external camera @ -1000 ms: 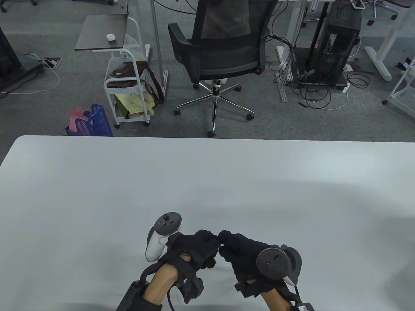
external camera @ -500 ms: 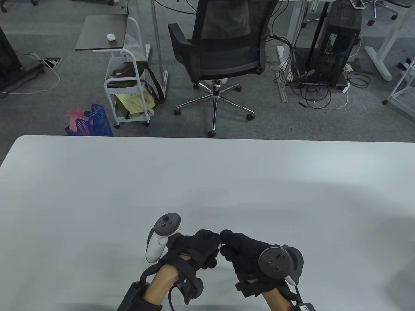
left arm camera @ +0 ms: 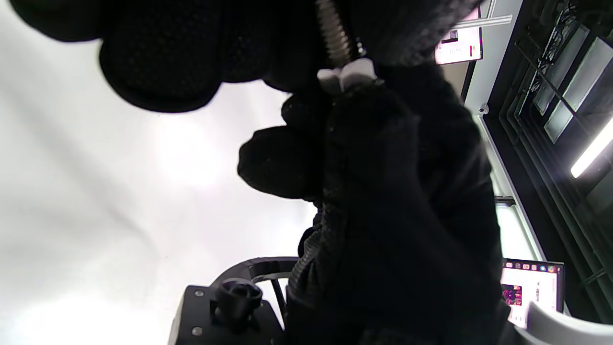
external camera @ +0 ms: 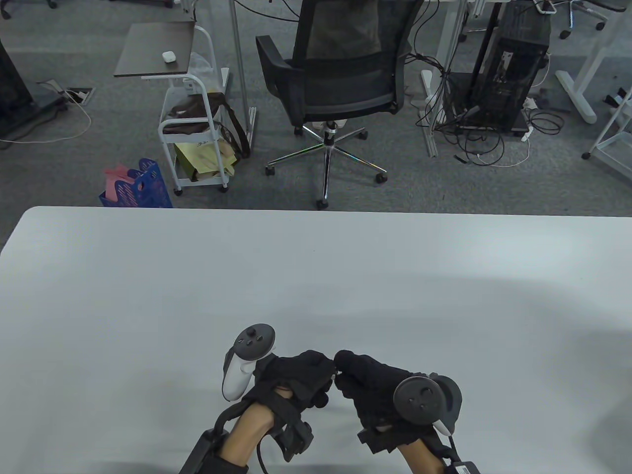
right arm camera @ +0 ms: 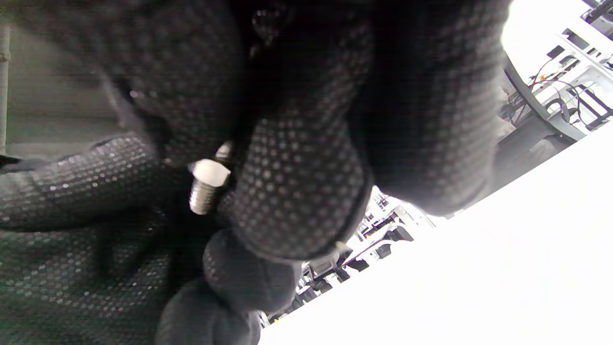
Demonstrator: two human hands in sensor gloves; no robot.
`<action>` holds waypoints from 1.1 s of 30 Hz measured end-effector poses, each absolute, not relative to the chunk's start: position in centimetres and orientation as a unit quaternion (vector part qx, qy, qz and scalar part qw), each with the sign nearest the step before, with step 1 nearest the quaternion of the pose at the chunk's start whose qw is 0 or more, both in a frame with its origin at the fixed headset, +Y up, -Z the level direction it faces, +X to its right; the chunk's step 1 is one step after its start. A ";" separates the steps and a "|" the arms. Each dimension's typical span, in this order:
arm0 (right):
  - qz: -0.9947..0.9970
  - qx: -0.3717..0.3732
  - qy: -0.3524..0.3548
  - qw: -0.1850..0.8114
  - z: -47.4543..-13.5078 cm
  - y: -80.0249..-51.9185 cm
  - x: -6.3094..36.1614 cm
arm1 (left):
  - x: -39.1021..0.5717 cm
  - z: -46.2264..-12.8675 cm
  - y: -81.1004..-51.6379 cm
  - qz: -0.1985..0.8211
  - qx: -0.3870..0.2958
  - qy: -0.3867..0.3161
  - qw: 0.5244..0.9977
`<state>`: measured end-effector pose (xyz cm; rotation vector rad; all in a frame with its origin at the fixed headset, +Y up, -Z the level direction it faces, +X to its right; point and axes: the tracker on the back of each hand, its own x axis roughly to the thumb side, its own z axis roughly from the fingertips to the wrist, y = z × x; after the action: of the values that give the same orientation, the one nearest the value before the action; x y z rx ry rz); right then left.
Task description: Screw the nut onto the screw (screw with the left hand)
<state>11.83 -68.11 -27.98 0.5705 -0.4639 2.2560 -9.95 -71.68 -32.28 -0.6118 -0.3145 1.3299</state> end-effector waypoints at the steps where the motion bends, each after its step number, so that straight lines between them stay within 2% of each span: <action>1: 0.882 0.224 -0.182 0.373 -28.0 -68.1 11.8 | -9.9 -32.3 -71.6 0.607 -0.285 -0.148 0.727; 4: 0.880 0.222 -0.184 0.377 -28.0 -68.0 11.9 | -10.1 -32.2 -71.9 0.617 -0.292 -0.150 0.715; 11: 0.882 0.221 -0.180 0.375 -28.0 -68.1 11.9 | -9.9 -32.2 -71.5 0.597 -0.275 -0.147 0.739; 16: 0.882 0.219 -0.182 0.376 -28.0 -68.1 12.0 | -10.0 -32.2 -71.8 0.611 -0.284 -0.144 0.725; 20: 0.882 0.222 -0.180 0.374 -28.0 -68.2 11.9 | -10.0 -32.3 -71.5 0.601 -0.263 -0.136 0.743; 26: 0.881 0.222 -0.184 0.375 -28.0 -68.1 11.9 | -10.1 -32.2 -71.8 0.610 -0.288 -0.145 0.724; 29: 0.883 0.222 -0.182 0.371 -28.0 -68.3 11.9 | -10.0 -32.3 -71.8 0.597 -0.273 -0.140 0.741; 33: 0.884 0.225 -0.183 0.367 -28.0 -68.2 11.8 | -9.9 -32.3 -71.5 0.599 -0.283 -0.151 0.734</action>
<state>11.83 -68.21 -27.98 0.5782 -0.4708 2.2705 -9.87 -71.53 -32.28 -0.6224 -0.3310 1.3165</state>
